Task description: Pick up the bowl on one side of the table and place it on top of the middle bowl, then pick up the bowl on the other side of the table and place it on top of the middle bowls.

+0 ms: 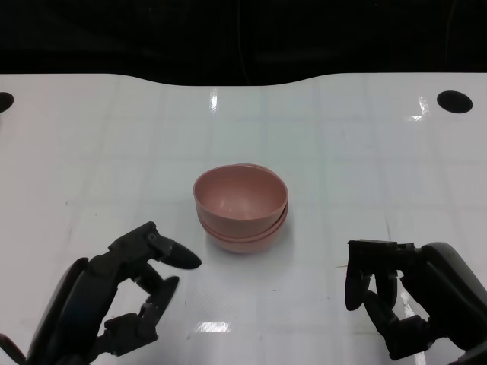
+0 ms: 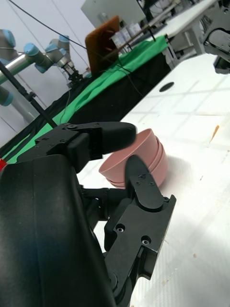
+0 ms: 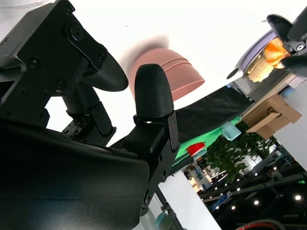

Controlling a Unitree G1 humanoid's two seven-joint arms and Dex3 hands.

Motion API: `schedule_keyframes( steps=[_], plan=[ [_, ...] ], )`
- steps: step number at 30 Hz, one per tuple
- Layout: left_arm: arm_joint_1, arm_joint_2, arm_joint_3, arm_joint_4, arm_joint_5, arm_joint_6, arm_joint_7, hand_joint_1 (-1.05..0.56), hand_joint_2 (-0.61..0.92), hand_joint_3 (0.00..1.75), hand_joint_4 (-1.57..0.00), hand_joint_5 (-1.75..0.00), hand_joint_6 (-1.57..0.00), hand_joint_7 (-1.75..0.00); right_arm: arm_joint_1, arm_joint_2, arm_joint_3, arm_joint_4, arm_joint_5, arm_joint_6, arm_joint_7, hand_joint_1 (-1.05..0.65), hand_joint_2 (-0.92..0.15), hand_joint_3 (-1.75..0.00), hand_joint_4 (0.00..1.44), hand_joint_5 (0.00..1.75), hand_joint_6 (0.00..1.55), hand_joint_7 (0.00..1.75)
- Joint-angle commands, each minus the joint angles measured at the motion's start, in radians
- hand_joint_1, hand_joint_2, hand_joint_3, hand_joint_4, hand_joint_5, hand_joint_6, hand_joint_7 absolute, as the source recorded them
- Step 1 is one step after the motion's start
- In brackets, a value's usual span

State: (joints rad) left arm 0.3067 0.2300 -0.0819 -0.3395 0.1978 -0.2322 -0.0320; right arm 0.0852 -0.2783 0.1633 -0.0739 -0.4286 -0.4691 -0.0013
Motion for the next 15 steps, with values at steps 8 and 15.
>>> schedule_keyframes(
  steps=[8,15],
  plan=[
    [-0.009,-0.036,0.031,0.091,-0.053,-0.028,-0.009,-0.05,0.31,1.46,-0.94,-1.62,-0.87,-1.39,0.006,-0.011,-0.009,0.006,0.010,-0.005,0.004,-0.09,-0.16,-1.62,0.94,1.75,0.81,1.53],
    [-0.024,-0.038,0.030,0.120,-0.028,-0.023,-0.002,-0.09,0.32,1.49,-0.90,-1.74,-0.82,-1.55,0.003,-0.018,-0.015,0.018,0.016,-0.005,0.009,-0.08,-0.17,-1.61,0.94,1.75,0.82,1.47]
  ],
)
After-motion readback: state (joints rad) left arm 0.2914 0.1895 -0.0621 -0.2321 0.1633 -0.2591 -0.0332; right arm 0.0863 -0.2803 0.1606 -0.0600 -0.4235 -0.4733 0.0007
